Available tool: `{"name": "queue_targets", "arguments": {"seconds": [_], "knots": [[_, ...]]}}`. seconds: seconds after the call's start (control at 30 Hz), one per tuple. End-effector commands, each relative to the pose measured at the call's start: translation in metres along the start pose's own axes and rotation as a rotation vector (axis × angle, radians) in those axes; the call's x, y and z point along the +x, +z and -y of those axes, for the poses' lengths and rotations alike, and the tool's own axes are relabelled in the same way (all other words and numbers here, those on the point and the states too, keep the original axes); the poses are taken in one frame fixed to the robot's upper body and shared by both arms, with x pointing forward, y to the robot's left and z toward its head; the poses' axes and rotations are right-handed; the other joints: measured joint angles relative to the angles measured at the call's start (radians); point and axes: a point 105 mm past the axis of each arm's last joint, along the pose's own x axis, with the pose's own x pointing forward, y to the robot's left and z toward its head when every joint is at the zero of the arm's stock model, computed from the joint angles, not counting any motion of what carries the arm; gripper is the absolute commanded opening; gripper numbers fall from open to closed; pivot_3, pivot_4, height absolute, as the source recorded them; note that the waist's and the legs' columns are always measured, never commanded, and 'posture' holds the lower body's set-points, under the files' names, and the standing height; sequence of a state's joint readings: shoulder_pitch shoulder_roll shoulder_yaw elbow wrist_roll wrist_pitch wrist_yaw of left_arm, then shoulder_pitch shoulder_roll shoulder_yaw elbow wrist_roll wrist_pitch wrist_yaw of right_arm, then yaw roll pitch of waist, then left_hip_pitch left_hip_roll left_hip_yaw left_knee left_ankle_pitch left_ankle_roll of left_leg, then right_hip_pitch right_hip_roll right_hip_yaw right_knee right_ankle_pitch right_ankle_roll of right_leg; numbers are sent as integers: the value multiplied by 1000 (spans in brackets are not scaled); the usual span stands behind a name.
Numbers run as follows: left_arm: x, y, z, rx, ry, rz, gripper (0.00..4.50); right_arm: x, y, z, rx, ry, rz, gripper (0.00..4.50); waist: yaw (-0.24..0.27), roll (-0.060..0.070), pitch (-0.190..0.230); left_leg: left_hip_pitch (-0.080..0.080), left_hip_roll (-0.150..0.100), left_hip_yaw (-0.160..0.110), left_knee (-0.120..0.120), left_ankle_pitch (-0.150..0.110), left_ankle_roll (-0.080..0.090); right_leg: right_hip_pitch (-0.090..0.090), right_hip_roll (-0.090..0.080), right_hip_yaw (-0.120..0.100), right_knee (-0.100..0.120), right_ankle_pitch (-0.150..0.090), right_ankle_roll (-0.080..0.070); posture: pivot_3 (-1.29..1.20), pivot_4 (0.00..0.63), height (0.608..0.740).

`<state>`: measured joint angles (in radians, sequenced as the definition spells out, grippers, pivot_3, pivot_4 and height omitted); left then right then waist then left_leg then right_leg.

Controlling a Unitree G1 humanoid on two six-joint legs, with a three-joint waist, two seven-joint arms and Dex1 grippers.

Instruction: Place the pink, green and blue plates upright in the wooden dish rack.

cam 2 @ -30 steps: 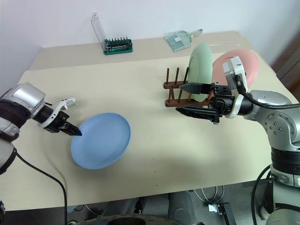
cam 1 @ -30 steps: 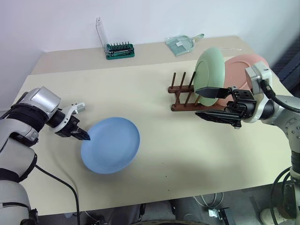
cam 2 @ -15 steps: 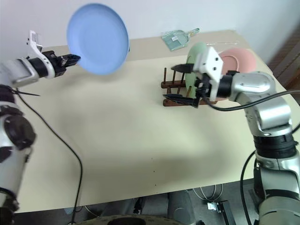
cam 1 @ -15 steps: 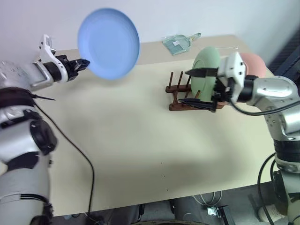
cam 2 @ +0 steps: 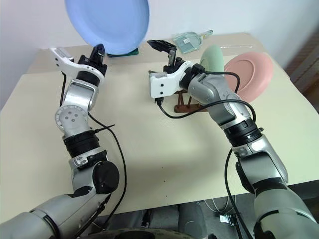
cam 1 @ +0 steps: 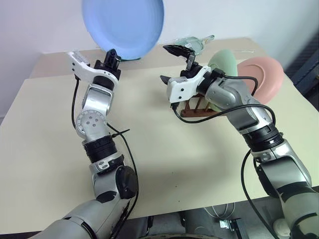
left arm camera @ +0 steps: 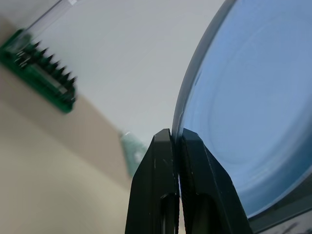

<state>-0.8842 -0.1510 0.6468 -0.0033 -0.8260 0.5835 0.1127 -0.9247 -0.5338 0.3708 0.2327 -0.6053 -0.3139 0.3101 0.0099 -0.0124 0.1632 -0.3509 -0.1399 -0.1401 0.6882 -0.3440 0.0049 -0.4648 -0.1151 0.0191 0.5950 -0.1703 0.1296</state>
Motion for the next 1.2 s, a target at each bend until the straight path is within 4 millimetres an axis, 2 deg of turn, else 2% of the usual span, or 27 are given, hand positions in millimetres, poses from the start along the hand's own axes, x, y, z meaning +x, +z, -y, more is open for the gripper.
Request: {"name": "queue_targets", "arguments": {"seconds": [0.03,0.2,0.43,0.57,0.67,0.9,1.07,1.13,1.2], "knots": [[-4,-8,14,-27,-44,-1,33,5,1,17,-43,-86,0,4500,0,0,0,0,0,0,0,0,0,0,0,0,0,0,0,0,150,740],[-9,-35,26,-32,-72,-80,33,9,8,20,-84,-164,5,4500,0,0,0,0,0,0,0,0,0,0,1,0,-1,0,0,0,150,740],[-10,-53,32,-4,-65,-132,33,15,13,20,-69,-171,7,4500,0,0,0,2,0,0,-1,0,0,2,1,0,-1,0,0,0,150,740],[-15,-70,43,-12,-104,-202,33,14,6,14,-104,-158,-18,4500,0,0,0,2,0,0,-1,0,0,1,1,1,-1,0,0,0,150,740],[-19,-77,44,-13,-112,-230,0,12,-7,6,-65,-114,-51,3721,1,0,0,2,0,0,-2,0,0,2,1,1,-1,0,0,0,150,740],[-23,-86,49,-16,-139,-283,0,7,-20,9,-118,-121,-85,108,0,0,0,3,1,1,-3,0,0,2,1,1,-2,0,0,0,150,740],[-26,-95,58,-27,-190,-325,0,7,-20,11,-111,-123,-84,45,0,0,0,4,1,2,-4,0,0,3,2,2,-2,0,0,0,150,740],[-24,-96,61,132,-228,-300,0,7,-19,12,-102,-126,-81,45,0,0,0,5,1,2,-4,0,0,3,2,2,-2,0,0,0,150,740],[-23,-99,59,203,-218,-291,0,7,-19,13,-95,-127,-82,45,1,0,0,5,1,2,-4,0,0,3,2,2,-2,0,0,0,150,740]]}}
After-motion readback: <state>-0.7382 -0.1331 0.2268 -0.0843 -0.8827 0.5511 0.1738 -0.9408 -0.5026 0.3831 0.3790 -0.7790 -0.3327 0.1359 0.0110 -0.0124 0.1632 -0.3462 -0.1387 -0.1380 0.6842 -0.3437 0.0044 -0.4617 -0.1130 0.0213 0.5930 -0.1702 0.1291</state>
